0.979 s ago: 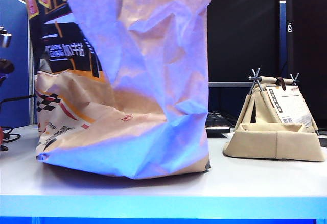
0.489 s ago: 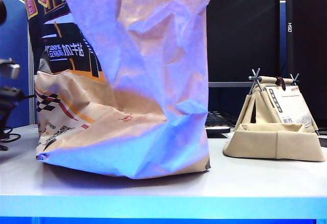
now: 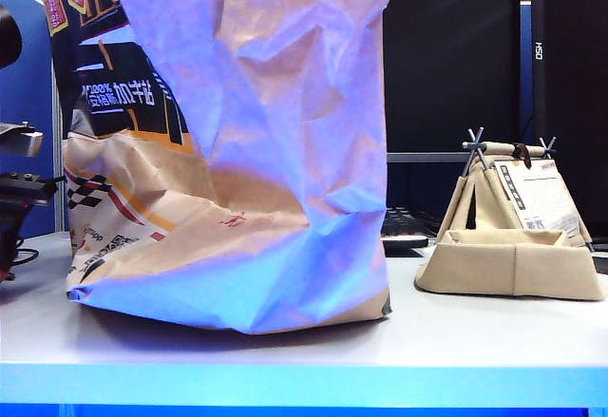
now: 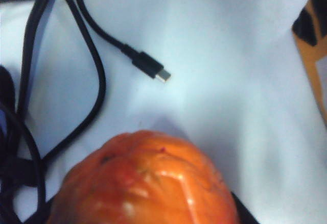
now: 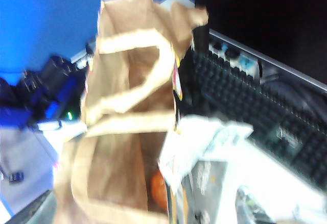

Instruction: Open the paper bag and put two oranges into the paper bag.

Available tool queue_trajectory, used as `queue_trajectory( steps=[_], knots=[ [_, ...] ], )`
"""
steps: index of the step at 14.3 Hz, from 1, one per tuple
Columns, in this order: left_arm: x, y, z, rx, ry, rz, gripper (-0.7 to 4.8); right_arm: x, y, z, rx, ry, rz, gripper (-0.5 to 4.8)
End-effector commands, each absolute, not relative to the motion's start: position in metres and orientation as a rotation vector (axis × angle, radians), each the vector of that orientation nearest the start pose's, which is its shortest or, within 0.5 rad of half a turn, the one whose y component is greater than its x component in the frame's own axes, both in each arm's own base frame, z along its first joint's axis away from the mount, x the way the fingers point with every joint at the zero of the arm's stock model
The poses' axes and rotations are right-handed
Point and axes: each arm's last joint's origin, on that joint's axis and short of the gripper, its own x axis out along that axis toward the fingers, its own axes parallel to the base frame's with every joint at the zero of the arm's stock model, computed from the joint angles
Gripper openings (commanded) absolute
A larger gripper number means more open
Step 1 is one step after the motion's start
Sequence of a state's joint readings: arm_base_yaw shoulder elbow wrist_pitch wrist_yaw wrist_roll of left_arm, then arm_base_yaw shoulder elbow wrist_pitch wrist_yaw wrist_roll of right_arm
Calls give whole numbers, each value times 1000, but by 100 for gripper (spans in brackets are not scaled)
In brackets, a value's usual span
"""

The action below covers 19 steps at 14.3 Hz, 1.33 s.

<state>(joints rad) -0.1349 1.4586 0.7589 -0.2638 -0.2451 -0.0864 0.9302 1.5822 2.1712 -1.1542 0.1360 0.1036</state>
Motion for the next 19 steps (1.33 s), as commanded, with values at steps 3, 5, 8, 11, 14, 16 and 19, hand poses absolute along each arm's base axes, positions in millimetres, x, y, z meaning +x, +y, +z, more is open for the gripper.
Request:
queue_trajectory(
  steps=[3, 5, 8, 11, 14, 16, 19],
  knots=[
    [248, -31, 226, 15, 844, 0, -5, 186, 203, 484, -230, 725, 725, 479],
    [229, -29, 268, -8, 739, -33, -5, 199, 214, 473, -208, 792, 851, 479],
    [200, -28, 326, -49, 562, -139, -5, 214, 231, 462, -219, 783, 894, 479],
    [184, -25, 359, -42, 504, -136, -5, 227, 244, 468, -38, 713, 1155, 457],
    [181, -25, 364, -4, 515, -145, -5, 261, 254, 466, 232, 713, 1308, 417],
    [180, -25, 363, 16, 528, -146, -5, 285, 257, 450, 314, 788, 1287, 417],
    [181, -25, 365, 13, 506, -150, -5, 287, 261, 446, 318, 807, 1287, 417]
  ],
)
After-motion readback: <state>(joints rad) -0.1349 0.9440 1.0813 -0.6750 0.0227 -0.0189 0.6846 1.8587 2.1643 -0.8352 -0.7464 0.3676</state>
